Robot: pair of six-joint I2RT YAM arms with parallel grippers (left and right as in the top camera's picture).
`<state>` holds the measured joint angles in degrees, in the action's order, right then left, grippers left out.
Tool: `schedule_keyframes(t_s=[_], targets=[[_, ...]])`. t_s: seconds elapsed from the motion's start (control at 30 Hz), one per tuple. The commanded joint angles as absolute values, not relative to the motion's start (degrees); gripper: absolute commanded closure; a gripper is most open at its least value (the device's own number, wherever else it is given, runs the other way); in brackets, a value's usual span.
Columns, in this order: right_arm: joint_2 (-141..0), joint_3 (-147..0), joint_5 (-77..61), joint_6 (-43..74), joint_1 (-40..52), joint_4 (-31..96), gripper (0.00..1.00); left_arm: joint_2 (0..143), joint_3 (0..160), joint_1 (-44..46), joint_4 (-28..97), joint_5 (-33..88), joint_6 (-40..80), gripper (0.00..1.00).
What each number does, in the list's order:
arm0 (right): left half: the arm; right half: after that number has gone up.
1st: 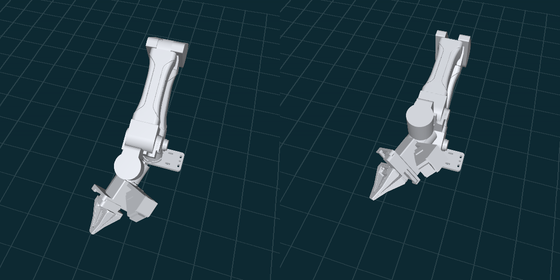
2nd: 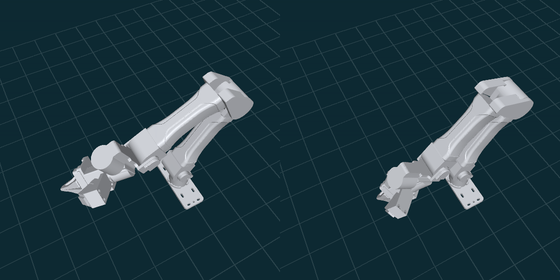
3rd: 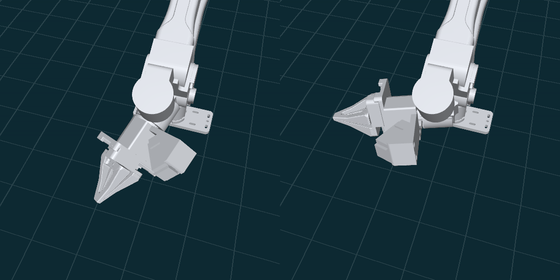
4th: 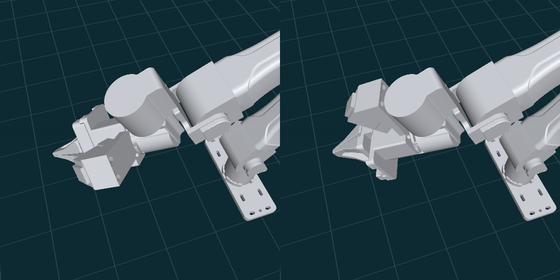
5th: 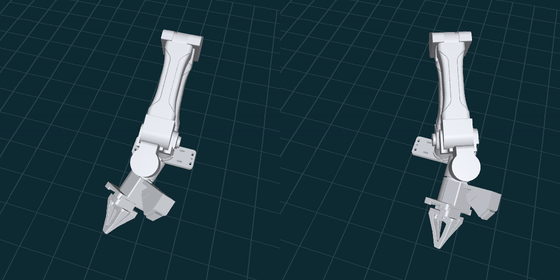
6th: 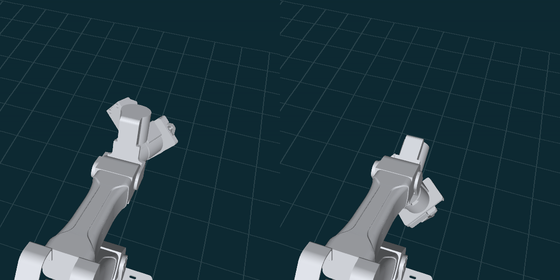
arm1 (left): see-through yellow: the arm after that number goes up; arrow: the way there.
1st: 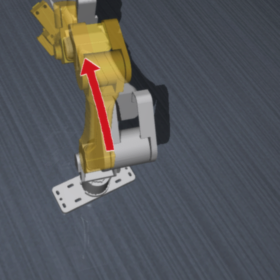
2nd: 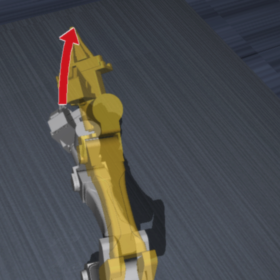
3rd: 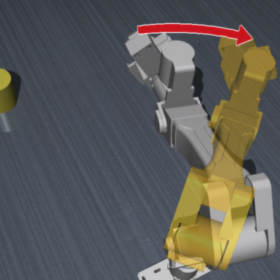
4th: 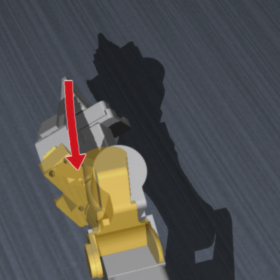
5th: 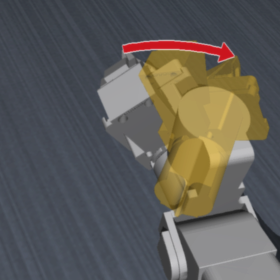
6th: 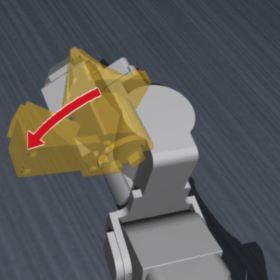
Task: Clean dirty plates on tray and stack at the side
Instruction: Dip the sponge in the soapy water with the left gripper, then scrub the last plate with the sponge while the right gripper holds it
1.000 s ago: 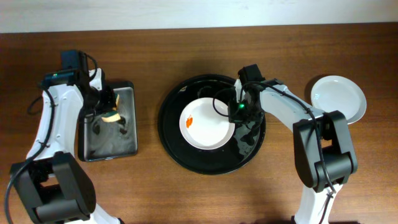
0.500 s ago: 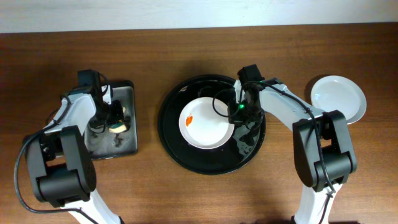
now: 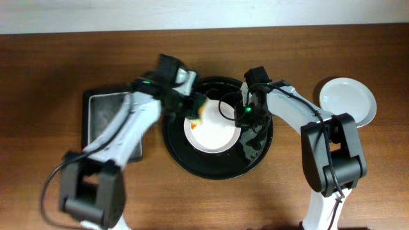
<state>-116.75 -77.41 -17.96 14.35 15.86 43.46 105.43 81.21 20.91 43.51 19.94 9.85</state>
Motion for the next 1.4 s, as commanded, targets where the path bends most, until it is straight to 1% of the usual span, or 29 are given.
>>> schedule_keyframes(t_s=[0.0, 0.13, 0.23, 0.37, 0.47, 0.53, 0.63, 0.73, 0.77, 0.8, 0.83, 0.87, 0.97, 1.03, 1.1, 1.17, 1.2, 1.23, 1.3, 1.37], targets=[[-118.98, -76.84, -16.1, 13.76, 16.1, 44.8, 0.96, 115.52, 81.6, 26.39, 41.82, 12.58, 12.4, 1.0], [-118.96, -76.84, -16.08, 13.74, 16.1, 47.18, 0.96, 119.28, 81.6, 27.62, 42.26, 1.74, 14.57, 1.0], [-118.96, -76.86, -16.03, 13.72, 16.1, 48.45, 0.96, 121.32, 81.6, 27.64, 43.03, -11.0, 13.63, 1.0], [-118.96, -76.86, -13.3, 13.89, 16.1, 49.78, 0.96, 124.29, 81.6, 27.7, 42.28, -18.35, 12.19, 1.0], [-118.98, -76.84, -6.9, 15.99, 16.1, 51.68, 0.96, 124.29, 84.49, 27.7, 47.72, -24.21, 19.05, 1.0], [-118.98, -76.84, -6.55, 16.12, 16.1, 51.99, 0.96, 124.29, 89.71, 27.7, 53.65, -28.53, 24.47, 1.0], [-118.98, -76.84, -4.95, 16.14, 16.03, 52.95, 0.96, 124.27, 95.57, 27.31, 59.37, -31.09, 26.35, 1.0], [-118.96, -76.86, -4.8, 16.58, 16.03, 53.41, 0.96, 124.27, 96.64, 25.67, 61.76, -30.26, 26.3, 1.0], [-118.76, -77.25, -4.51, 16.58, 16.01, 53.91, 0.96, 124.27, 96.64, 25.15, 61.58, -27.66, 26.09, 1.0], [-118.37, -78.08, -3.77, 16.53, 16.01, 54.76, 0.96, 124.27, 96.64, 24.86, 61.1, -24.23, 25.1, 1.0], [-116.55, -80.95, 0.3, 16.53, 16.03, 57.82, 0.96, 124.27, 96.64, 24.8, 58.59, -14.98, 22.13, 1.0], [-115.11, -83.02, 3.25, 16.34, 16.08, 60.14, 0.96, 124.27, 96.64, 24.8, 57.34, -9.34, 20.91, 1.0], [-112.05, -90.78, 9.34, 15.25, 16.12, 67.85, 0.96, 124.27, 96.64, 24.8, 56.23, -1.83, 19.81, 1.0], [-110.08, -95.96, 16.47, 15.51, 16.12, 72.14, 0.96, 124.27, 96.64, 24.8, 56.03, 2.2, 18.31, 1.0], [-109.12, -100.01, 24.38, 17.02, 17.06, 77.17, 0.96, 124.29, 96.64, 24.69, 55.96, 2.15, 18.33, 1.0], [-108.55, -101.38, 29.71, 18.81, 19.7, 79.42, 0.96, 124.29, 96.64, 24.45, 55.68, 2.13, 18.31, 1.0], [-108.14, -101.49, 36.25, 21.76, 22.41, 81.38, 0.96, 124.29, 96.64, 24.43, 55.57, 2.13, 18.31, 1.0], [-108.14, -101.49, 37.43, 22.5, 23.42, 81.82, 0.96, 124.29, 96.64, 24.43, 55.57, 2.13, 18.31, 1.0], [-108.07, -101.49, 47.75, 29.76, 29.08, 86.26, 0.96, 124.29, 96.64, 24.43, 55.57, 2.13, 18.31, 1.0], [-108.07, -101.49, 52.34, 33.89, 32.8, 89.01, 0.96, 124.29, 96.64, 24.43, 55.57, 2.13, 18.31, 0.99]])
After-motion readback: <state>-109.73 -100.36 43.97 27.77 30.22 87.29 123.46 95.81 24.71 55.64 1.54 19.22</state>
